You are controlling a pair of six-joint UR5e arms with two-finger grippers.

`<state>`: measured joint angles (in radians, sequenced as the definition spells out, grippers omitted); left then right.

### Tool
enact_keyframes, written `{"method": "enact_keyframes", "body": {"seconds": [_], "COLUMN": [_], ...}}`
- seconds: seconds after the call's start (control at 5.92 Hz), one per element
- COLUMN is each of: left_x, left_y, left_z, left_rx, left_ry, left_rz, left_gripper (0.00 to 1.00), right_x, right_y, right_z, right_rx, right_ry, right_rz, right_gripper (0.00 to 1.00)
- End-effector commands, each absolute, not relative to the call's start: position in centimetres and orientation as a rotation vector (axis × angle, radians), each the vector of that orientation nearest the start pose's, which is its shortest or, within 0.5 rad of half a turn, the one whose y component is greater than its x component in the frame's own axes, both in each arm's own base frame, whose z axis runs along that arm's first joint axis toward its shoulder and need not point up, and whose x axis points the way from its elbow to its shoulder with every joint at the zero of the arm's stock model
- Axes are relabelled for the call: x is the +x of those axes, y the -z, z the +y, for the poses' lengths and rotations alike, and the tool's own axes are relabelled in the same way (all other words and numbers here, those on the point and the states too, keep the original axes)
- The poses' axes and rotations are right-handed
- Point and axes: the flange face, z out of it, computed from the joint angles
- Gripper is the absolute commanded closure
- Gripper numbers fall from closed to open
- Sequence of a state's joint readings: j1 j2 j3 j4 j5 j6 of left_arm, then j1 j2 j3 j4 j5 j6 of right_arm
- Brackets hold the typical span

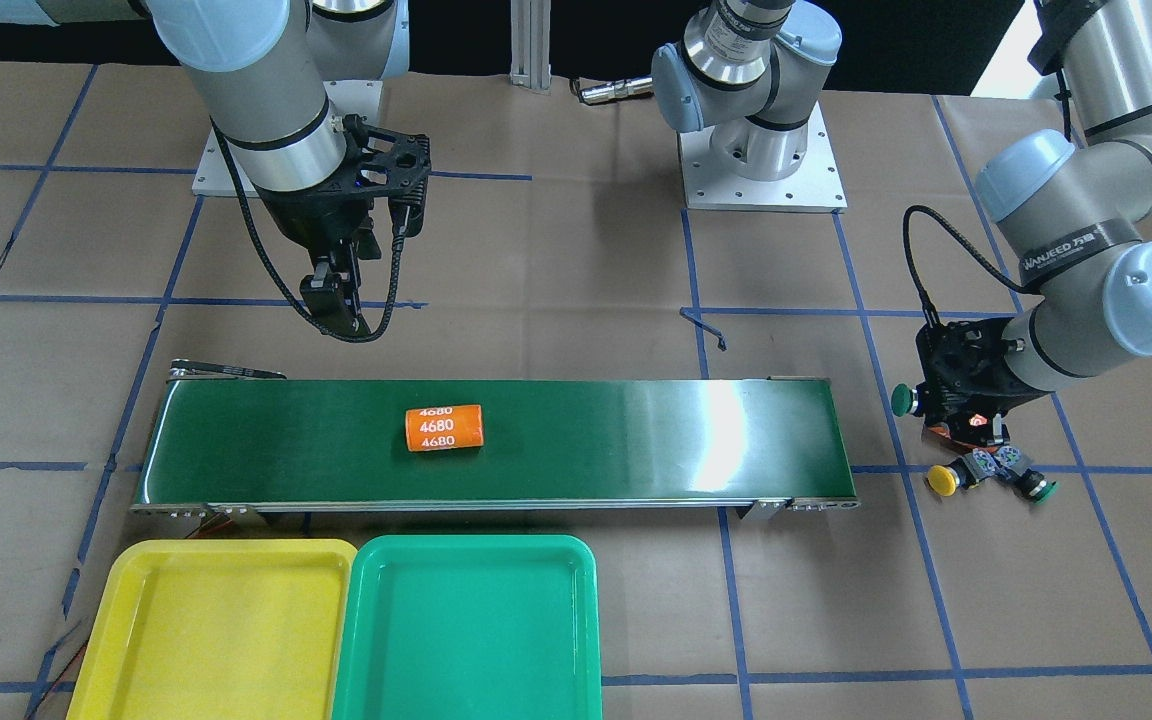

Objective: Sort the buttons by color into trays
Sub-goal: 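Carry the green-cap button onto the conveyor belt with the left gripper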

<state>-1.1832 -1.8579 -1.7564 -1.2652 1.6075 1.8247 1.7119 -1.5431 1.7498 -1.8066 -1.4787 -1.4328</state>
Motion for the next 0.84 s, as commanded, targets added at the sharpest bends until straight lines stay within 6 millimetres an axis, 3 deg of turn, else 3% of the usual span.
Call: {"method": "enact_keyframes", "body": {"seconds": [0.0, 0.34, 0.51, 0.68], "left_x": [1.7, -9.2, -10.4, -10.1], "left_y": [-29.3, -26.6, -25.6, -26.4], "left_z": [-58.5, -57.8, -57.5, -58.2], "left_rx": [2.041, 2.156, 2.179, 2.170], "left_ry": [-0.078, -0.182, -0.197, -0.173], "left_rz": [2.556, 2.477, 2.468, 2.456], "left_gripper": [1.00, 1.00, 0.97, 0.42], "right_x": [21.1, 21.1, 21.1, 21.1], "right_y": [-41.0, -41.0, -41.0, -40.9], "right_z": [-47.3, -47.3, -47.3, -47.4], "right_rx": [-2.185, -2.185, -2.185, -2.185], "right_ry": [0.121, 0.121, 0.121, 0.121], "right_rz": [2.175, 2.175, 2.175, 2.175], "right_gripper": [0.00, 0.00, 0.00, 0.00]}}
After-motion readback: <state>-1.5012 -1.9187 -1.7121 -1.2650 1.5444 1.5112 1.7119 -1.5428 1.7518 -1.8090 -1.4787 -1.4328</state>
